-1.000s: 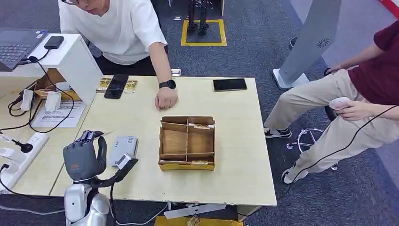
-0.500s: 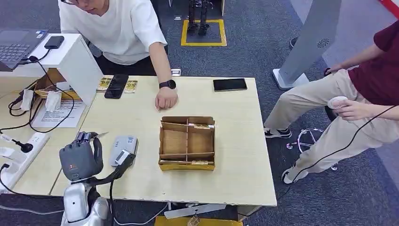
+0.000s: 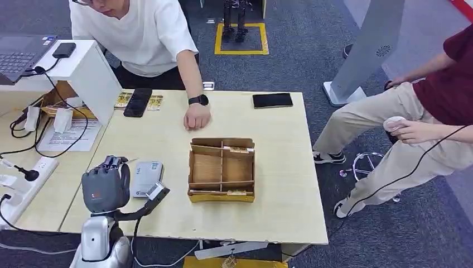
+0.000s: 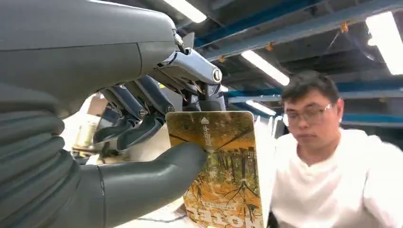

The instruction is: Pass the card to the sensor for recognition and then transmit it.

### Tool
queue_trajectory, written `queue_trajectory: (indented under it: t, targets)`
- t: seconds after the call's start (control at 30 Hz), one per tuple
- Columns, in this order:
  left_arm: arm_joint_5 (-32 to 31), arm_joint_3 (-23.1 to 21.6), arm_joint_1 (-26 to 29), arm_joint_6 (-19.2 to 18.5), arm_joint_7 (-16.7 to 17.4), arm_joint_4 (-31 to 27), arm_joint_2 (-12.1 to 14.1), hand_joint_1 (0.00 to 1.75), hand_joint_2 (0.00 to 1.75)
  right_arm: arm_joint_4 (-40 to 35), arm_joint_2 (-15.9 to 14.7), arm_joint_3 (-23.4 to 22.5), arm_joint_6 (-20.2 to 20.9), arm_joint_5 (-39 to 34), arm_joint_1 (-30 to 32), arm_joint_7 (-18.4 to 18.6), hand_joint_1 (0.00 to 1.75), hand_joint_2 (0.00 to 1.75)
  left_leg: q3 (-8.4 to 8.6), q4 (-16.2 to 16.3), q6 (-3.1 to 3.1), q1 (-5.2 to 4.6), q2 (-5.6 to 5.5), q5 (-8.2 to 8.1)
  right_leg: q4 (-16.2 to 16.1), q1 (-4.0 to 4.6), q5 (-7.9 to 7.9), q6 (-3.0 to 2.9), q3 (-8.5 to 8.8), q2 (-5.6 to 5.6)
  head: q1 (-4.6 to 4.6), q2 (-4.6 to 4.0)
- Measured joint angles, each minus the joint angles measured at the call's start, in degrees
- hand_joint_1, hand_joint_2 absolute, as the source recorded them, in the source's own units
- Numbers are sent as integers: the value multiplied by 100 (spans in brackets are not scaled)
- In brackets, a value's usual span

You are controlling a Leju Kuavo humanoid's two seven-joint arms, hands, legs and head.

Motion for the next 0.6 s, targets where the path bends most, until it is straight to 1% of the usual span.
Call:
queue_trajectory:
  t: [0.07,0.1,0.2,0.3,0.6]
  targets:
    - [4,-306,-47,0,405,175,195,175,175,0,-7,0,0,17,-1,0,0,175,0,0,0,0,1,0,0,0,0,0,0,1,0,0]
    - [4,-464,-79,0,515,277,262,175,175,2,-9,0,0,22,-1,0,0,175,0,0,0,0,0,0,0,0,0,0,0,1,2,0]
    - [4,-704,-121,0,563,484,411,175,175,2,-13,0,11,24,-1,-13,0,175,0,0,0,0,1,0,0,0,0,0,0,3,2,0]
    - [4,-859,-155,0,568,658,498,175,175,4,-13,-7,11,26,-4,-17,0,175,-1,0,0,0,1,0,0,0,0,0,0,3,2,0]
    - [7,-922,-176,0,515,948,551,175,175,4,-13,-11,17,28,-3,-15,0,175,-1,0,0,0,1,0,0,0,0,0,-1,3,2,0]
